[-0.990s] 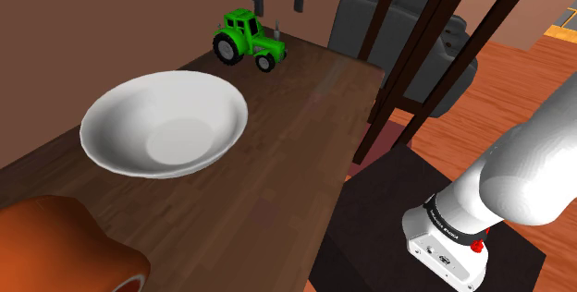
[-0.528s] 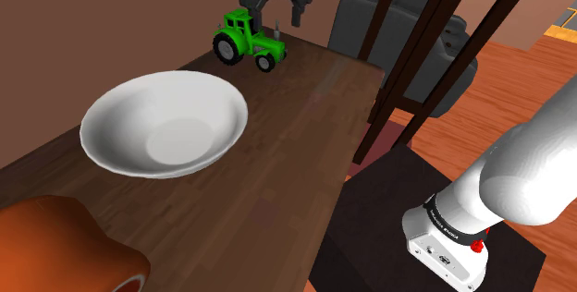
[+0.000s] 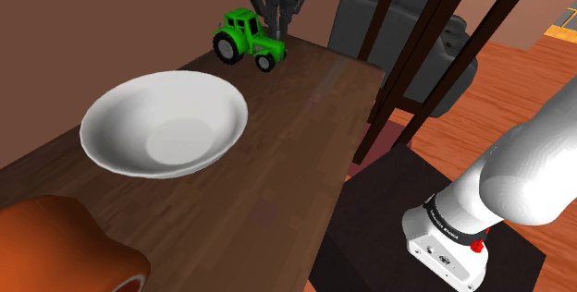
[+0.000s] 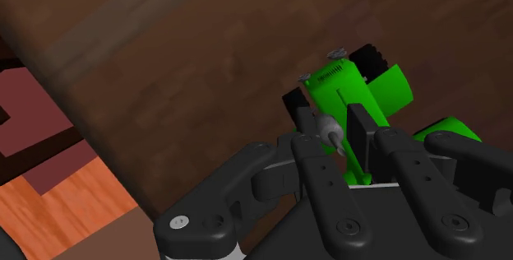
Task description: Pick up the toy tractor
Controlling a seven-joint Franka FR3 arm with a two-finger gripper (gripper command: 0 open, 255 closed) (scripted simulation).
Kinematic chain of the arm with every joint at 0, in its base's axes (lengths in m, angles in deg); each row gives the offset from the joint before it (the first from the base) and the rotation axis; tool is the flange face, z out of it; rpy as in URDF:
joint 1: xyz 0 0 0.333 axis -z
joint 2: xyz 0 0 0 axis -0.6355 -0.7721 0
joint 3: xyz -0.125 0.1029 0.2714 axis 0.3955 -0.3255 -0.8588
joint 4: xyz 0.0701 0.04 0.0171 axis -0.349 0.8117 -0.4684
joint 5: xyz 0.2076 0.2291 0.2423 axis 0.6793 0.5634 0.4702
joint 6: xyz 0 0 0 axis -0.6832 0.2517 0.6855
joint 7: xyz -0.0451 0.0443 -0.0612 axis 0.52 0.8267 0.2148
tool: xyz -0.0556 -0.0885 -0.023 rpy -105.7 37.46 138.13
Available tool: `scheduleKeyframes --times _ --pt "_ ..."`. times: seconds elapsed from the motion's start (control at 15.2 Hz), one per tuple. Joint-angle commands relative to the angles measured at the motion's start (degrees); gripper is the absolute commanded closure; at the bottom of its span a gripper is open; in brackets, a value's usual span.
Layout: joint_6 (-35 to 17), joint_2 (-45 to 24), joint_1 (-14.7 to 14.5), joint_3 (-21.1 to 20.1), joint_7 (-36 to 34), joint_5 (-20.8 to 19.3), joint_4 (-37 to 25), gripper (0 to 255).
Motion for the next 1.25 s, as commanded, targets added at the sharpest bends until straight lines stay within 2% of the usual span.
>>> scheduleKeyframes --times 0.0,0.46,1.06,1.19 --pt "0.0 0.0 0.0 0.0 0.0 0.0 0.0 255" --pt "5.0 -1.6 -0.2 -0.2 -0.6 -0.4 -6.5 255" --pt "13.1 -4.9 -0.9 -0.6 -1.9 -1.4 -17.8 255" --pt "13.3 -5.0 -0.9 -0.6 -1.9 -1.4 -18.0 255"
